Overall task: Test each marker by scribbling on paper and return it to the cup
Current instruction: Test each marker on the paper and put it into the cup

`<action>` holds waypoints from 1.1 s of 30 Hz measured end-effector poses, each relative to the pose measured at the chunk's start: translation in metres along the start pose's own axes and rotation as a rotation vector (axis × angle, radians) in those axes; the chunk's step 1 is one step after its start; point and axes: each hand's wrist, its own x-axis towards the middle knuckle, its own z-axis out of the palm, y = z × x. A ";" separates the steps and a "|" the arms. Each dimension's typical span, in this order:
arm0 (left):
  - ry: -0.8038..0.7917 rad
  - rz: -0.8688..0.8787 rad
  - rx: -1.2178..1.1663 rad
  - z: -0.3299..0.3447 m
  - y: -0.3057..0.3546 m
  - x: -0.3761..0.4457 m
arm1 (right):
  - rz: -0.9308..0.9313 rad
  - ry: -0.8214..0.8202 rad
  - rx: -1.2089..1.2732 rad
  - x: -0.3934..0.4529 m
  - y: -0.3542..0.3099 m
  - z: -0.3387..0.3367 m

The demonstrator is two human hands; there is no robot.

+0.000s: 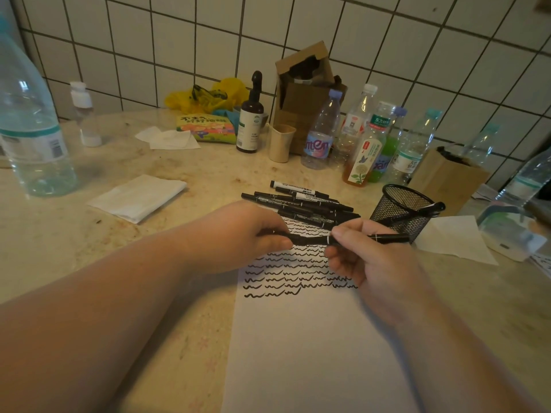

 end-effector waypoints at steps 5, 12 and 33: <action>-0.037 0.026 -0.056 0.000 0.007 -0.001 | 0.007 -0.069 0.018 -0.001 0.002 0.003; -0.093 0.020 -0.286 -0.003 0.009 -0.006 | -0.049 -0.103 -0.016 -0.005 -0.005 0.001; 0.350 -0.065 -0.390 -0.003 0.015 -0.002 | -0.331 0.445 0.052 0.004 -0.013 -0.016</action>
